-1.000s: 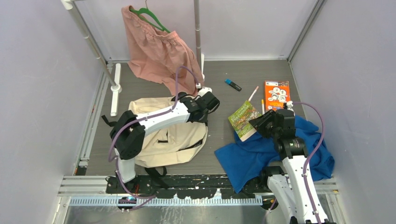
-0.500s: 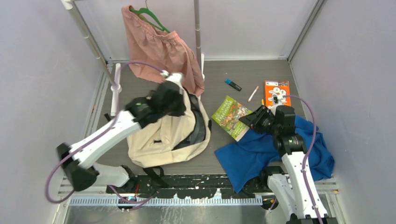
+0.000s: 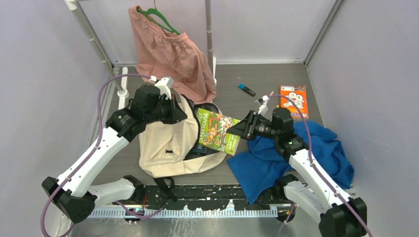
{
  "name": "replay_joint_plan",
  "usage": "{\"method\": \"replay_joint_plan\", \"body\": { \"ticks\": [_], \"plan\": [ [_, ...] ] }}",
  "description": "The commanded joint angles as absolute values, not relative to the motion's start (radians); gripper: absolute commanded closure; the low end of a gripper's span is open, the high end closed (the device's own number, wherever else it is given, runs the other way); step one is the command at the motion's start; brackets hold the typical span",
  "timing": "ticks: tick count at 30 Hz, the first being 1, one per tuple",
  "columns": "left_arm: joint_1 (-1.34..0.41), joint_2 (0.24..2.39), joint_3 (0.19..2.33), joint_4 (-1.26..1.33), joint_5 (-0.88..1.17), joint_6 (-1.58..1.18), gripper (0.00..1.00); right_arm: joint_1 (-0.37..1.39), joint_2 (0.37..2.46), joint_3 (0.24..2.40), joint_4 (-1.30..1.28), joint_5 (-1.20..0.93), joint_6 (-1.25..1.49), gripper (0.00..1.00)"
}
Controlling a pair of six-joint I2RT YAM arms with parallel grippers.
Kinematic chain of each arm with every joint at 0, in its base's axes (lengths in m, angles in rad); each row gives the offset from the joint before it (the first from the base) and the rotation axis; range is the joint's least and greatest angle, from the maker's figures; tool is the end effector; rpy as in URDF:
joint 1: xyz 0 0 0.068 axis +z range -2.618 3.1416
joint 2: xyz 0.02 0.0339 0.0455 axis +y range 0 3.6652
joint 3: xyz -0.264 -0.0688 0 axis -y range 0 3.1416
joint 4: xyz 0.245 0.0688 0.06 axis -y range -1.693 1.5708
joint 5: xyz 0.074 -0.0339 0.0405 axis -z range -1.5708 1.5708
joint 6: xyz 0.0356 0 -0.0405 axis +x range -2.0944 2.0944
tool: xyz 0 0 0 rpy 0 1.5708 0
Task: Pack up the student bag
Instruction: Place the book in the student bag.
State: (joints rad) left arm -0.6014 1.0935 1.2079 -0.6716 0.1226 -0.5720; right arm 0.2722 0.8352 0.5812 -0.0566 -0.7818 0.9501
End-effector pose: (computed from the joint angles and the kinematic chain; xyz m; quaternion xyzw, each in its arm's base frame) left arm 0.1856 -0.1326 0.3778 0.0426 0.8721 -0.3128 0.3738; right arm 0.1759 0.0751 0.2754 0.0366 0.7792 0.5647 0.2695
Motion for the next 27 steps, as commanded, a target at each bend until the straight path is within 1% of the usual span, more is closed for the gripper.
{"method": "replay_joint_plan", "body": {
  "ticks": [1,3,9,12,14,17,20,23,26,27],
  "plan": [
    [-0.586,1.068,1.239,-0.574,0.227,-0.565,1.0,0.365,0.873,0.563,0.146,-0.743,0.996,0.99],
    [-0.582,1.063,1.254,-0.589,0.234,-0.556,1.0,0.366,0.917,0.526,0.239,-0.74,1.016,0.99],
    [-0.571,1.038,1.248,-0.567,0.293,-0.57,1.0,0.41,1.12,0.524,0.38,-0.765,1.006,0.99],
    [-0.571,1.038,1.234,-0.546,0.331,-0.587,1.0,0.484,1.221,0.558,0.426,-0.666,0.984,0.99],
    [-0.571,1.033,1.223,-0.522,0.344,-0.599,1.0,0.52,1.326,0.593,0.52,-0.63,1.012,0.99],
    [-0.57,1.027,1.217,-0.502,0.361,-0.62,1.0,0.567,1.538,0.669,0.724,-0.625,1.126,0.99],
    [-0.57,1.028,1.211,-0.483,0.382,-0.645,1.0,0.623,1.697,0.772,0.845,-0.57,1.204,0.99],
    [-0.569,1.027,1.205,-0.475,0.392,-0.654,1.0,0.67,1.811,0.864,0.868,-0.52,1.235,0.99],
    [-0.569,1.021,1.198,-0.468,0.395,-0.66,1.0,0.689,1.869,0.929,0.8,-0.477,1.222,0.99],
    [-0.569,1.018,1.196,-0.469,0.394,-0.661,1.0,0.693,1.866,0.951,0.732,-0.458,1.189,0.94]
  ]
}}
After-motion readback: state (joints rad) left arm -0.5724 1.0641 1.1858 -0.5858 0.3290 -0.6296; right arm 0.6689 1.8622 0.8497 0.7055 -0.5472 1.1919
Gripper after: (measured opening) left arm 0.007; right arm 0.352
